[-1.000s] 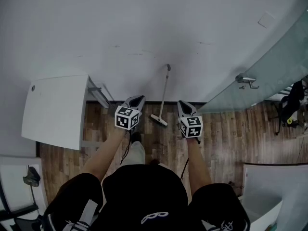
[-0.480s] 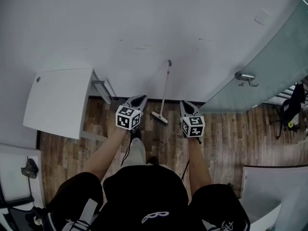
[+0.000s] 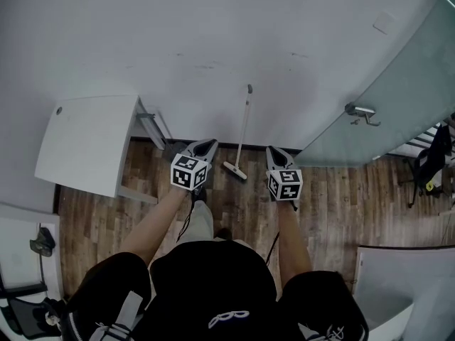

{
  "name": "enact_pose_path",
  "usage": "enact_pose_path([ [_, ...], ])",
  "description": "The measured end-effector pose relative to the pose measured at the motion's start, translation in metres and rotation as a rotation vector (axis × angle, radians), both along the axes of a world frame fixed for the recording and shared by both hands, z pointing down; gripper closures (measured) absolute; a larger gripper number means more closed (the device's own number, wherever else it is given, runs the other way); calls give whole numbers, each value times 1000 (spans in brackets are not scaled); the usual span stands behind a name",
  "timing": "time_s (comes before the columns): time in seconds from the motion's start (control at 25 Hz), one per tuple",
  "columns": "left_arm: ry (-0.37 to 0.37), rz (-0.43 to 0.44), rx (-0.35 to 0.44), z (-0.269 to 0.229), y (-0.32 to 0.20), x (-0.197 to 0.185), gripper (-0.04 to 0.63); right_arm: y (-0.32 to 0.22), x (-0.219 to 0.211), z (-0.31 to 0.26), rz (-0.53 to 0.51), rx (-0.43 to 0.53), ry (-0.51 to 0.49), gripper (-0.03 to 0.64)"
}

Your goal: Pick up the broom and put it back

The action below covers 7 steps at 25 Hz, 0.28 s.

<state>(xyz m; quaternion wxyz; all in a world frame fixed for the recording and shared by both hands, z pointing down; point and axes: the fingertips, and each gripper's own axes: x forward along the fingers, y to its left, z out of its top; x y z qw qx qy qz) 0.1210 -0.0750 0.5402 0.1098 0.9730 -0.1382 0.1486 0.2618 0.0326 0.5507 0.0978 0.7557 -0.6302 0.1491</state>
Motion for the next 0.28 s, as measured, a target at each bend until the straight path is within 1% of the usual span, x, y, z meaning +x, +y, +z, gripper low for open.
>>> enact_pose_path([
  [0.28,-4,-1,4,0,11,-1,578,9,0,0,0,2,1,594],
])
